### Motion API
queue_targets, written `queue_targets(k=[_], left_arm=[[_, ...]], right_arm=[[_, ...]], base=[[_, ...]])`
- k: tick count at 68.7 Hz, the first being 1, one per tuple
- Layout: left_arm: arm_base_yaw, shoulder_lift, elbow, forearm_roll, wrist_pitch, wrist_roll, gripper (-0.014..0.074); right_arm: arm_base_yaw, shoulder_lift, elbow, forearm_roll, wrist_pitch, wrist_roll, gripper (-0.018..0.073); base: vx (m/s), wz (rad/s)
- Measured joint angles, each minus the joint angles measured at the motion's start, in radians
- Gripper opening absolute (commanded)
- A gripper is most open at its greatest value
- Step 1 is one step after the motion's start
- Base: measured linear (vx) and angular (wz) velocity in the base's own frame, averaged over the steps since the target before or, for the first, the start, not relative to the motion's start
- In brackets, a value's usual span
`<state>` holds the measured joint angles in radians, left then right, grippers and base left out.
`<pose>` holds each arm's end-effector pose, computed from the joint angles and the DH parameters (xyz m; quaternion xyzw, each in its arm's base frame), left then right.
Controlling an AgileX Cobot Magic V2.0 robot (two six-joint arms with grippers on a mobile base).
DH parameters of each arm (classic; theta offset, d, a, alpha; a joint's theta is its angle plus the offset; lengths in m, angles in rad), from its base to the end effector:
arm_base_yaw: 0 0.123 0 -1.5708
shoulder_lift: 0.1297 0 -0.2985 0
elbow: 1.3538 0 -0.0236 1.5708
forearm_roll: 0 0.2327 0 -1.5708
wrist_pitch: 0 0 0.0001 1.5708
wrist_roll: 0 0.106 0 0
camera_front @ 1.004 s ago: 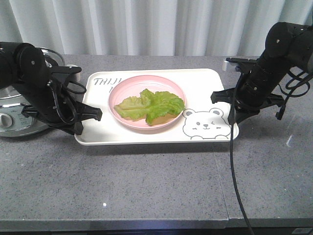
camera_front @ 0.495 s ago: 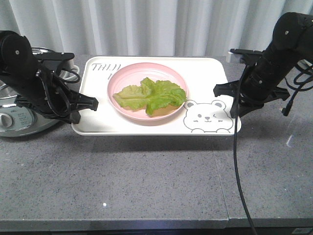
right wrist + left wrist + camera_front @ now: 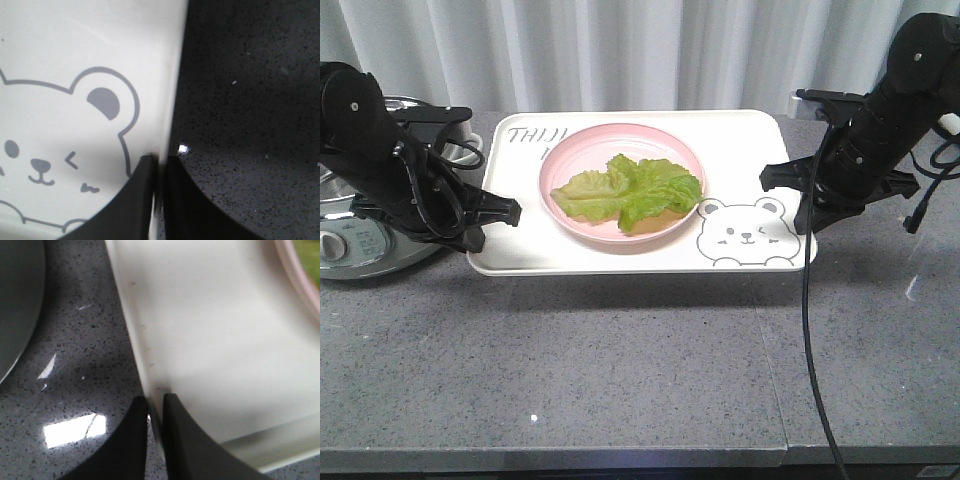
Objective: Transfer vegetables to tray and serve
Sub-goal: 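Hold the tray level with both grippers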
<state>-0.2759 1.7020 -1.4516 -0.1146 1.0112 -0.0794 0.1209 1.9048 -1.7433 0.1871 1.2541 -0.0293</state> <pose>0.3353 -0.1056 0.2997 0.0759 0.9761 -0.0875 0.1841 0.3877 0.0660 0.2951 -0.0561 0.9869 0.0970 0.1161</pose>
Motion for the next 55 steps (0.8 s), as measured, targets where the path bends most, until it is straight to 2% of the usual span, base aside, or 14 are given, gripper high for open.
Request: queue_targets(k=[55], left_arm=[[0.0, 0.0, 0.0, -0.001, 0.0, 0.001, -0.0008]], right_arm=[[0.0, 0.0, 0.0, 0.0, 0.001, 0.0, -0.0004]], base=[[0.0, 0.0]])
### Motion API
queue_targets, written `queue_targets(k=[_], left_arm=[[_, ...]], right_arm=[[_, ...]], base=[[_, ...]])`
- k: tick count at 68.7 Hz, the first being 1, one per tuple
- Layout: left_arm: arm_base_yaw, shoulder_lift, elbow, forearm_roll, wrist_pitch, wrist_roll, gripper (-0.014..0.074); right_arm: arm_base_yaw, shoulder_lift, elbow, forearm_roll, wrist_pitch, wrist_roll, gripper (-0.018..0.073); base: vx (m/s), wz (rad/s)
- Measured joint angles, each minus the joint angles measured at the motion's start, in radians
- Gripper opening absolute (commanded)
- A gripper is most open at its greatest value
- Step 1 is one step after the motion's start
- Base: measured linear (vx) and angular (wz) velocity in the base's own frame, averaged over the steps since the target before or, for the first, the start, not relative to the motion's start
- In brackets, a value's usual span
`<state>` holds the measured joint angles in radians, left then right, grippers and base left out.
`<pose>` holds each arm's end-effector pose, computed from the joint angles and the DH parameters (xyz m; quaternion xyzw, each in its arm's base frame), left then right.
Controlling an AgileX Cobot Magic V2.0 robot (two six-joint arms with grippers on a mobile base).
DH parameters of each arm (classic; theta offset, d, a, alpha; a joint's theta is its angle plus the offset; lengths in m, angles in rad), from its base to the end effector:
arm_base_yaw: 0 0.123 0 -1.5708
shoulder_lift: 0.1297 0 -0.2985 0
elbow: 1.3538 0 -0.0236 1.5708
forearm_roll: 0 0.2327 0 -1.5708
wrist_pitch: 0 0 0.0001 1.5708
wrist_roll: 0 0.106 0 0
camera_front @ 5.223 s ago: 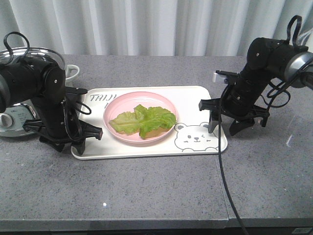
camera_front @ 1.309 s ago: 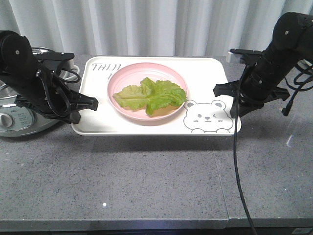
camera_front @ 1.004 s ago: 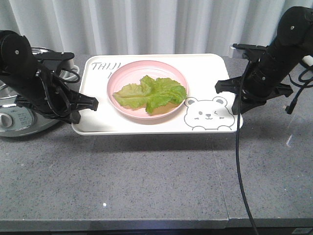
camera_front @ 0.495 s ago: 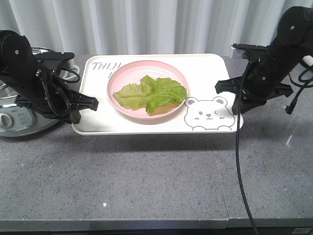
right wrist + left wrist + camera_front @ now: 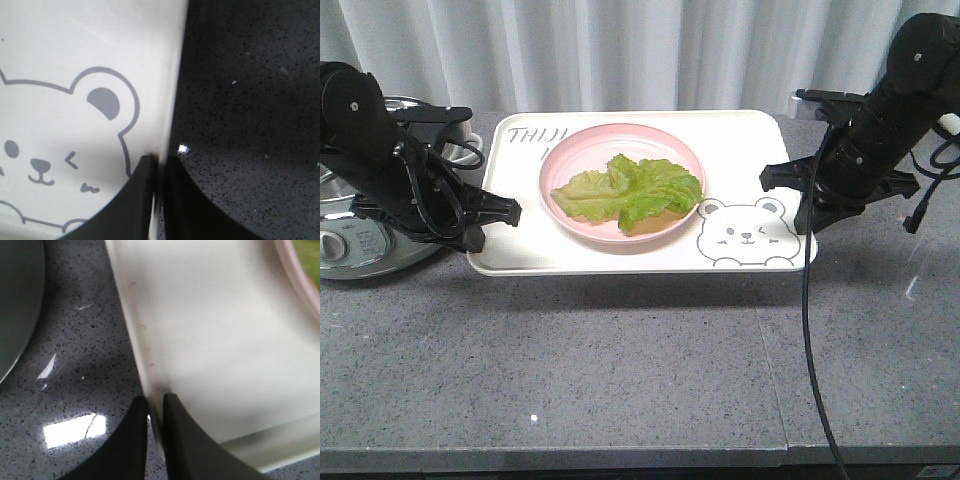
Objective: Transfer vegetables to tray and serve
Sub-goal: 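Hold the tray level with both grippers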
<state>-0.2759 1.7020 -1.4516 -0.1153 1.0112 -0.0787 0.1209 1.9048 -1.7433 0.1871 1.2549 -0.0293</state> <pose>0.3353 -0.1057 0.2997 0.0761 0.9760 -0.0877 0.1840 0.3876 0.0660 0.2951 -0.0561 0.9869 0.0970 0.1157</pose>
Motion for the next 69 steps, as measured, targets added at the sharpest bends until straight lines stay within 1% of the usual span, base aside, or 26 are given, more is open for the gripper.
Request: queue_targets(k=[69], left_arm=[[0.0, 0.0, 0.0, 0.0, 0.0, 0.0, -0.0008]], right_arm=[[0.0, 0.0, 0.0, 0.0, 0.0, 0.0, -0.0004]], base=[[0.0, 0.0]])
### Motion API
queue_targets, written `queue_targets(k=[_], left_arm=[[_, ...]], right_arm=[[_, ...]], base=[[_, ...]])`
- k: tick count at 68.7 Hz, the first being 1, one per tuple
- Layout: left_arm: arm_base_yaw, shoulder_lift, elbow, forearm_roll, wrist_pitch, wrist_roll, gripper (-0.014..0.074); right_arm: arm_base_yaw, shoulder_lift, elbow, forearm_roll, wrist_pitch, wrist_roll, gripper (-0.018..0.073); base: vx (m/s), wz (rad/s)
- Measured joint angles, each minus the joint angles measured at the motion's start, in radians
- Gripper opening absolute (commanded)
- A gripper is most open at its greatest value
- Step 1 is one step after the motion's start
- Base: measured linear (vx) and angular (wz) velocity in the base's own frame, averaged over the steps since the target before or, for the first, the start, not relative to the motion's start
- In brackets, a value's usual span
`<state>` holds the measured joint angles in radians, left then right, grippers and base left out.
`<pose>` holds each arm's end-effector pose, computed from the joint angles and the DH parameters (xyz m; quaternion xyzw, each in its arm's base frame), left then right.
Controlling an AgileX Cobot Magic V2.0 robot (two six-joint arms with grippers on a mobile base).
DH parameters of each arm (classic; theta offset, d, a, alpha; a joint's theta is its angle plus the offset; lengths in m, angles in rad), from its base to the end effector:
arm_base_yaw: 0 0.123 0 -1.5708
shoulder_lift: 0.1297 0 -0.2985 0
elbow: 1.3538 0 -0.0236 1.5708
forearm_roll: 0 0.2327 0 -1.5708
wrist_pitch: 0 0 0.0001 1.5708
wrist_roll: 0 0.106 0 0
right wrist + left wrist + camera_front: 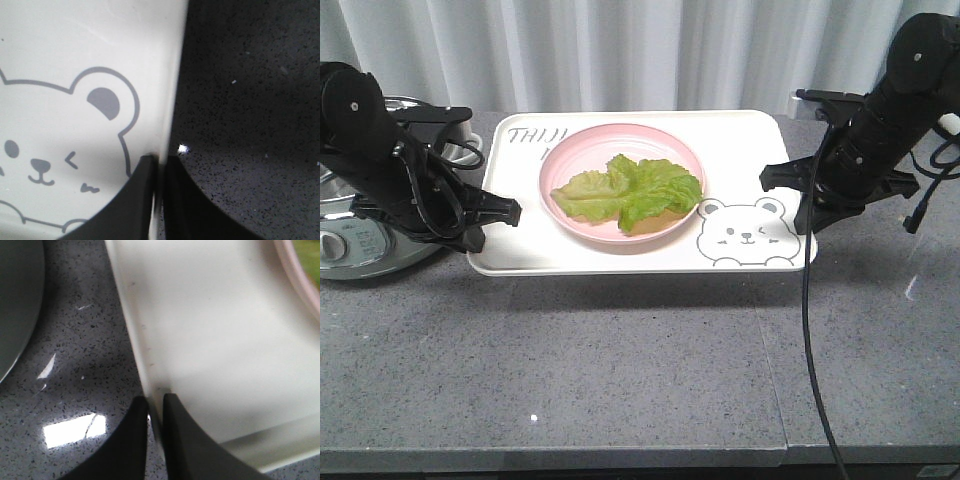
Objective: Transfer vegetables to tray and serve
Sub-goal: 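Hold the tray level with both grippers, then hold the tray while the base turns away from the counter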
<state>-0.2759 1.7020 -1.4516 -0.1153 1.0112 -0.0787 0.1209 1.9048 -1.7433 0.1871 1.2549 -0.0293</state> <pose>0.3353 -0.1057 0.2997 0.0761 0.9760 -0.0877 0.1840 0.3876 0.0660 0.2951 -0.0561 0.9869 0.0970 0.1157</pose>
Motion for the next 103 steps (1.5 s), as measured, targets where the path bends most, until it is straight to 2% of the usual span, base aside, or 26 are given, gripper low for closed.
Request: queue_targets(k=[50, 103], left_arm=[[0.0, 0.0, 0.0, 0.0, 0.0, 0.0, -0.0008], [0.0, 0.0, 0.0, 0.0, 0.0, 0.0, -0.0008]], right_arm=[[0.0, 0.0, 0.0, 0.0, 0.0, 0.0, -0.0004], [0.0, 0.0, 0.0, 0.0, 0.0, 0.0, -0.0004]], base=[[-0.01, -0.04], [0.01, -0.21]])
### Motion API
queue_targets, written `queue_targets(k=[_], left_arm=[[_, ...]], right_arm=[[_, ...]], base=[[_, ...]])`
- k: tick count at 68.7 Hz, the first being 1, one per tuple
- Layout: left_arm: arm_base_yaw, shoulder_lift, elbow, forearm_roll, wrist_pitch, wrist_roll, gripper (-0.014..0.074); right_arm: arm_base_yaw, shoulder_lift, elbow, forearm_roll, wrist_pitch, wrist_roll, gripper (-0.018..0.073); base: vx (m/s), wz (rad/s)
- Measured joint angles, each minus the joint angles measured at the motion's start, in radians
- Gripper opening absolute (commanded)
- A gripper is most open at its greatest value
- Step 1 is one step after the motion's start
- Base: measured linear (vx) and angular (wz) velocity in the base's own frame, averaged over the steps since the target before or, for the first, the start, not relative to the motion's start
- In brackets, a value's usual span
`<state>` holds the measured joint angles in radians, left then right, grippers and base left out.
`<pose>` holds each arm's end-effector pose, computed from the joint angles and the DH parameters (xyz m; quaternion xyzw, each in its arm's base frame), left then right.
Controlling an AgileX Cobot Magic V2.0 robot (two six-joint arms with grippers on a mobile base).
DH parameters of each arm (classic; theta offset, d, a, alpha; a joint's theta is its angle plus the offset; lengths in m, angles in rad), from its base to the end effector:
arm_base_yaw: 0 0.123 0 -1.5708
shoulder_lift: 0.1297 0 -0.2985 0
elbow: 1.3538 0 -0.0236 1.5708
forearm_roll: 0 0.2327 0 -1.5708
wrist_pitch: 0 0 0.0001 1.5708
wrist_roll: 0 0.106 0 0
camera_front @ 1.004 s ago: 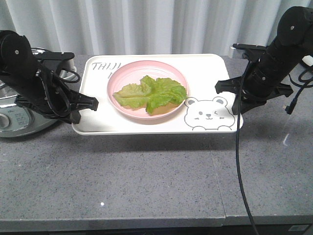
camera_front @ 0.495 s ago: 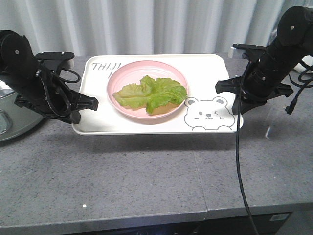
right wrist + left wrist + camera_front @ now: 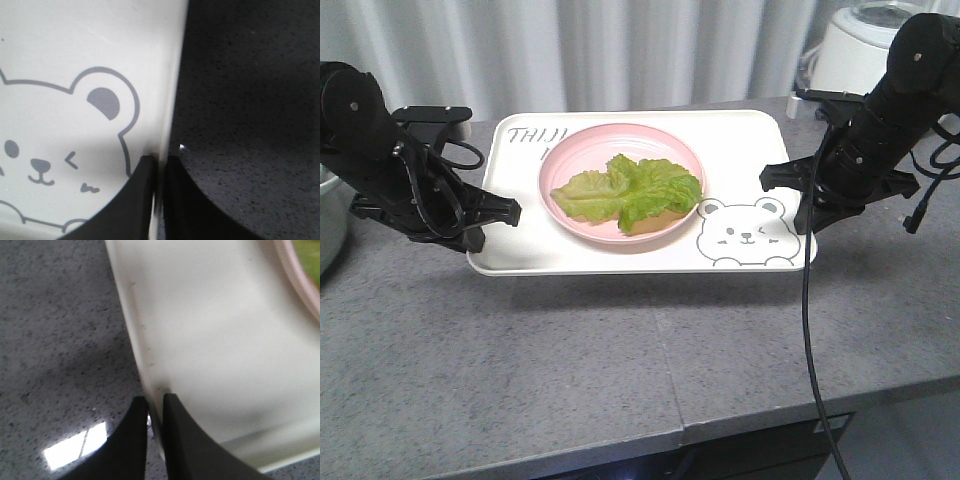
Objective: Transfer vegetables to tray and serve
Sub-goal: 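Hold the tray while the base turns away from the counter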
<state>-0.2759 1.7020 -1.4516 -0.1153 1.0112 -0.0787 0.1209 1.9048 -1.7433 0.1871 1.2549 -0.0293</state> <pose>0.3353 -0.1057 0.2997 0.0761 0.9760 -0.0877 0.1840 0.3876 0.0660 0.2951 -0.0561 0.9869 0.0970 0.1157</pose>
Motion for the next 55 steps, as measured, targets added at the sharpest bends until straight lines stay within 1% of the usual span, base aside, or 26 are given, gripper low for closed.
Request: queue_targets(k=[55], left_arm=[[0.0, 0.0, 0.0, 0.0, 0.0, 0.0, -0.0007]], right_arm=[[0.0, 0.0, 0.0, 0.0, 0.0, 0.0, -0.0004]], base=[[0.0, -0.24]])
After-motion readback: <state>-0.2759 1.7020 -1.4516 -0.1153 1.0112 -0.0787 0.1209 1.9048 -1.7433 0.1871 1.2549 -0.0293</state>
